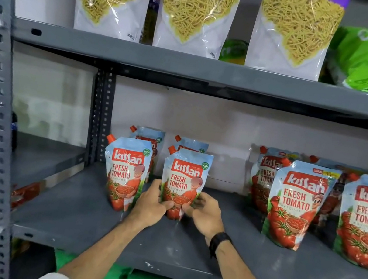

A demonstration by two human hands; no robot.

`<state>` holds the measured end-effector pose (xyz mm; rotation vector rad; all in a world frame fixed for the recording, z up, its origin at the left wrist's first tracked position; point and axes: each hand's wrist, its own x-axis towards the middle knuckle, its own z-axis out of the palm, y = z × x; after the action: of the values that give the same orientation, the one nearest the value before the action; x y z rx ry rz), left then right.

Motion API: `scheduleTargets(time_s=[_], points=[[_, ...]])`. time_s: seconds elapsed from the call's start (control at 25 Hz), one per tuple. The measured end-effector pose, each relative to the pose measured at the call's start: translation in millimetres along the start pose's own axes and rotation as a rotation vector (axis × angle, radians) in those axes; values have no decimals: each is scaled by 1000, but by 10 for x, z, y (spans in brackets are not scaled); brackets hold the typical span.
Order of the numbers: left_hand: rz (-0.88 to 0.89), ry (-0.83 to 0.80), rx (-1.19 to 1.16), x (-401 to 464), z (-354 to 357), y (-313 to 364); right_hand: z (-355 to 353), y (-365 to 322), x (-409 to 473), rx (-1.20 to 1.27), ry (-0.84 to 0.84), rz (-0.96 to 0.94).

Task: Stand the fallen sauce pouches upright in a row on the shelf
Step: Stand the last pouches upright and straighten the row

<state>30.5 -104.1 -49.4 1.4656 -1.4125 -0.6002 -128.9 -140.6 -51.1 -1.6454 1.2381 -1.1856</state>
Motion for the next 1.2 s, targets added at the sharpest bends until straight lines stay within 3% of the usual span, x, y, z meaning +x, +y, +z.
scheduleTargets(time_s=[0.16,0.32,0.4,0.56,0.76,1.2], points=[[-21,-32,20,-80,-79,-29,1,21,-87,9,37,36],[41,110,121,-331,-524,-149,-14,-76,-384,30,373,-103],[60,230,138,-488,-846,-203,114,-207,-482,-9,253,-185],[-29,460,116,-482,-1319,-337,605,-412,-446,-110,-92,-150],[-99,52,36,-215,-1358,-595,1135,-427,-309,-104,-172,-128],[-51,77,80,-23,-1240,-605,1299,-333,-117,-213,-12,-136]])
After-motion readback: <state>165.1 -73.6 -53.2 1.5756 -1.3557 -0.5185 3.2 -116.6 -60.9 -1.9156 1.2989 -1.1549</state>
